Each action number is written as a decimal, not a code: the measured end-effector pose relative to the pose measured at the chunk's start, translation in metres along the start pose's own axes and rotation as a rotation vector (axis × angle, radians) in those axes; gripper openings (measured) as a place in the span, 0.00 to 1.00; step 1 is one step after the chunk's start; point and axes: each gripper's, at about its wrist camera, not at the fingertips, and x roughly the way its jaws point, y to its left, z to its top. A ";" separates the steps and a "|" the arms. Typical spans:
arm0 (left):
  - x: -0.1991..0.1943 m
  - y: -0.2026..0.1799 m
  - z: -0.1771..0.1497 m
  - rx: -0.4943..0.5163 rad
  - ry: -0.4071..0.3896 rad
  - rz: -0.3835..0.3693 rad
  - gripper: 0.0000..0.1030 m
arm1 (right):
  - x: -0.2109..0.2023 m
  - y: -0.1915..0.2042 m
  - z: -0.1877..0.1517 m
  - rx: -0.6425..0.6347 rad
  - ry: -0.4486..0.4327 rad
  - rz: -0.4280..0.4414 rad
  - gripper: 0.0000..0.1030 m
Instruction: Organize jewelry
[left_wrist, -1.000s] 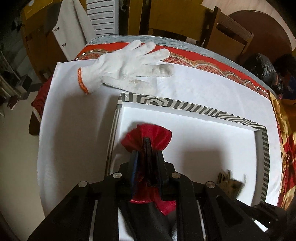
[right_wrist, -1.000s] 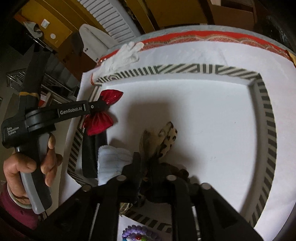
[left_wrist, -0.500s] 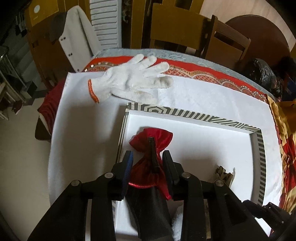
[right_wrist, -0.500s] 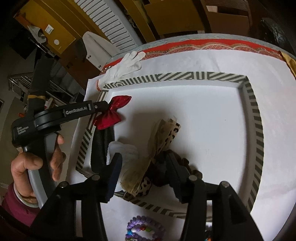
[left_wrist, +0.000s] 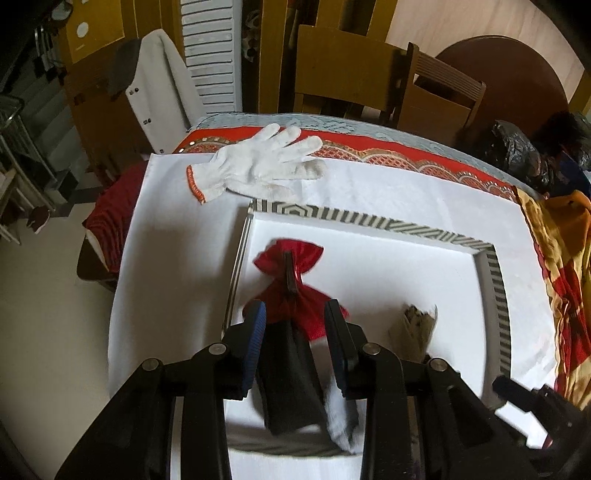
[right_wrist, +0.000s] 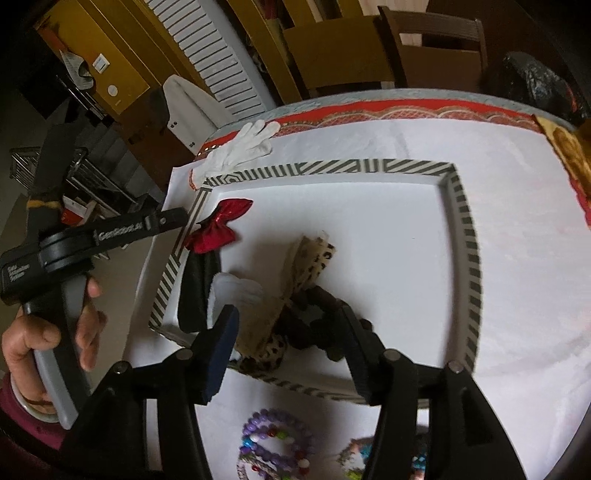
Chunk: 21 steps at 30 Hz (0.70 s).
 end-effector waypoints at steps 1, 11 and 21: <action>-0.004 -0.001 -0.004 0.003 -0.006 0.008 0.23 | -0.003 -0.002 -0.001 0.002 -0.005 -0.003 0.56; -0.046 -0.019 -0.051 0.028 -0.053 0.024 0.23 | -0.043 0.000 -0.023 -0.029 -0.088 -0.081 0.61; -0.083 -0.036 -0.106 0.041 -0.073 0.044 0.23 | -0.076 -0.004 -0.059 -0.049 -0.111 -0.080 0.61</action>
